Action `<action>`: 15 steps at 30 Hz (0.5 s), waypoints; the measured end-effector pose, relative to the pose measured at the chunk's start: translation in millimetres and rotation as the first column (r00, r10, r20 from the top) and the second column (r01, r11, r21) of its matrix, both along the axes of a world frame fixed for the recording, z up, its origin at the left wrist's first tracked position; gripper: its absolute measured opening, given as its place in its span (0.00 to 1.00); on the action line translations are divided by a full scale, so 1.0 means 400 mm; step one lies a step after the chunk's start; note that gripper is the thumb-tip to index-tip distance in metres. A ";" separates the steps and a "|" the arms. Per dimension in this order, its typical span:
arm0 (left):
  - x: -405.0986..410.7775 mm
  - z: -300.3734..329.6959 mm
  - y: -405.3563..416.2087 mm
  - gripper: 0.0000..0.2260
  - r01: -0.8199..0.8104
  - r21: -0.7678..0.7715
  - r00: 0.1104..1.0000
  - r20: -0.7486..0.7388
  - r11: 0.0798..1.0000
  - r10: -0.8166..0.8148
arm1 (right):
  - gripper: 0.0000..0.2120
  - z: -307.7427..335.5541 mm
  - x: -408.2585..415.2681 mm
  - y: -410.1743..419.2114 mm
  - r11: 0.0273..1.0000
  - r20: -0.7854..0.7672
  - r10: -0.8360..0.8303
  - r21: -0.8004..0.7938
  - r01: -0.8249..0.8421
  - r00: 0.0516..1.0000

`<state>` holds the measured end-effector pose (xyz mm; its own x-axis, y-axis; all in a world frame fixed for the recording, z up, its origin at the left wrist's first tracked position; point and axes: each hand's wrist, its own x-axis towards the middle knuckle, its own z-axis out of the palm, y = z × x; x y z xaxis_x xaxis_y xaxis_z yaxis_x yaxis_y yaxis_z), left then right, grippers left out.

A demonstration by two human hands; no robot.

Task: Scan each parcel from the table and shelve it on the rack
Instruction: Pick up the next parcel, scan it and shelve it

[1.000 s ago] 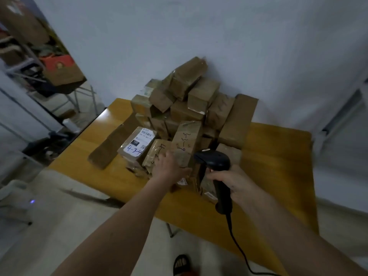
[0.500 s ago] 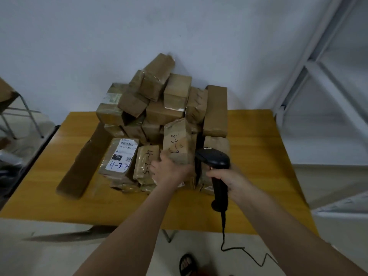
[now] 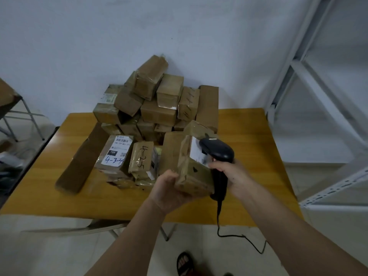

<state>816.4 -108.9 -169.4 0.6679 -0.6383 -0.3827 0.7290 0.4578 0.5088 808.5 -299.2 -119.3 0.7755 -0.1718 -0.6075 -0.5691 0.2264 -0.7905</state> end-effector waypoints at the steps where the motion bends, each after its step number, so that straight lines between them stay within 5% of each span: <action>1: 0.003 0.007 -0.005 0.29 0.025 0.062 0.999 0.023 0.998 -0.026 | 0.09 -0.003 -0.005 0.000 1.000 0.014 0.021 -0.011 -0.020 1.000; 6: 0.032 0.036 -0.054 0.20 -0.095 0.451 0.989 0.141 0.887 0.034 | 0.13 -0.010 -0.016 0.003 0.996 0.043 0.074 -0.059 -0.071 0.996; 9: 0.031 0.040 -0.073 0.32 -0.060 0.611 0.981 0.182 0.789 -0.066 | 0.13 0.000 -0.016 -0.005 0.996 0.063 0.062 -0.060 -0.058 0.996; 12: 0.038 0.023 -0.060 0.30 -0.066 0.632 0.980 0.187 0.772 -0.068 | 0.11 0.012 -0.016 -0.025 0.997 0.079 0.047 -0.057 -0.043 0.996; 15: 0.046 0.033 -0.042 0.30 -0.032 0.507 0.987 0.149 0.862 -0.051 | 0.11 0.022 -0.014 -0.041 0.999 0.105 0.029 -0.033 -0.025 0.994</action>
<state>835.0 -125.6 -156.1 0.7390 -0.3909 -0.5487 0.6268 0.1003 0.7727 802.8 -315.4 -110.5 0.8395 -0.1679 -0.5168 -0.4879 0.1858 -0.8529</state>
